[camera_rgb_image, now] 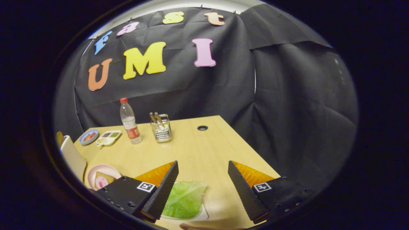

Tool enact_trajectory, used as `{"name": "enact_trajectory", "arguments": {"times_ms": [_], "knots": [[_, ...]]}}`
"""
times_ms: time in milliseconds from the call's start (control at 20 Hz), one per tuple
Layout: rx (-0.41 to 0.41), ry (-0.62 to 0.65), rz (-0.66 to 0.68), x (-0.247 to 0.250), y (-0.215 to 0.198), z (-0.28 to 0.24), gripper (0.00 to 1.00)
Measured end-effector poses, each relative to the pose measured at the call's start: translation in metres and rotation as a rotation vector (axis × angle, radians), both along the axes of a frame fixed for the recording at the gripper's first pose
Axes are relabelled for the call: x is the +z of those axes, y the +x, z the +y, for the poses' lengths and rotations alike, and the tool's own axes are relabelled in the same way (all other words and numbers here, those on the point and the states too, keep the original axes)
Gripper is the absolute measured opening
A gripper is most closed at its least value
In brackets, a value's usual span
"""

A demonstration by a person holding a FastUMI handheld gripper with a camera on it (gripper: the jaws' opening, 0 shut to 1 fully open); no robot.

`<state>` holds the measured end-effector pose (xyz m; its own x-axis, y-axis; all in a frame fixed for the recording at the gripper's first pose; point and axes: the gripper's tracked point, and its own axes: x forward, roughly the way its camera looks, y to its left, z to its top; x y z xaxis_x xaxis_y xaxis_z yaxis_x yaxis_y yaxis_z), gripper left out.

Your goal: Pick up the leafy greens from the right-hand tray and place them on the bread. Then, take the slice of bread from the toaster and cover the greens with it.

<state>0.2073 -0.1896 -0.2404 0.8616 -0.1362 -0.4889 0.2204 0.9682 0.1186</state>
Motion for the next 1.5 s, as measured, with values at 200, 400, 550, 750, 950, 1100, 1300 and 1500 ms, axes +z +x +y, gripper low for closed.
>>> {"name": "enact_trajectory", "arguments": {"times_ms": [200,400,550,750,950,1100,1300,1500], "knots": [[0.036,0.049,0.136,-0.055,0.003,0.005,0.96],[0.070,0.028,0.203,-0.077,0.000,0.013,0.92],[0.087,0.007,0.208,-0.078,0.001,0.022,0.78],[0.091,-0.051,0.219,-0.077,-0.002,0.031,0.38],[0.084,-0.090,0.200,-0.065,-0.005,0.037,0.05],[0.106,-0.085,0.181,-0.051,-0.005,0.050,0.01],[0.124,-0.106,0.129,-0.024,-0.020,0.060,0.00],[0.143,-0.120,0.074,0.005,-0.029,0.076,0.00]]}}
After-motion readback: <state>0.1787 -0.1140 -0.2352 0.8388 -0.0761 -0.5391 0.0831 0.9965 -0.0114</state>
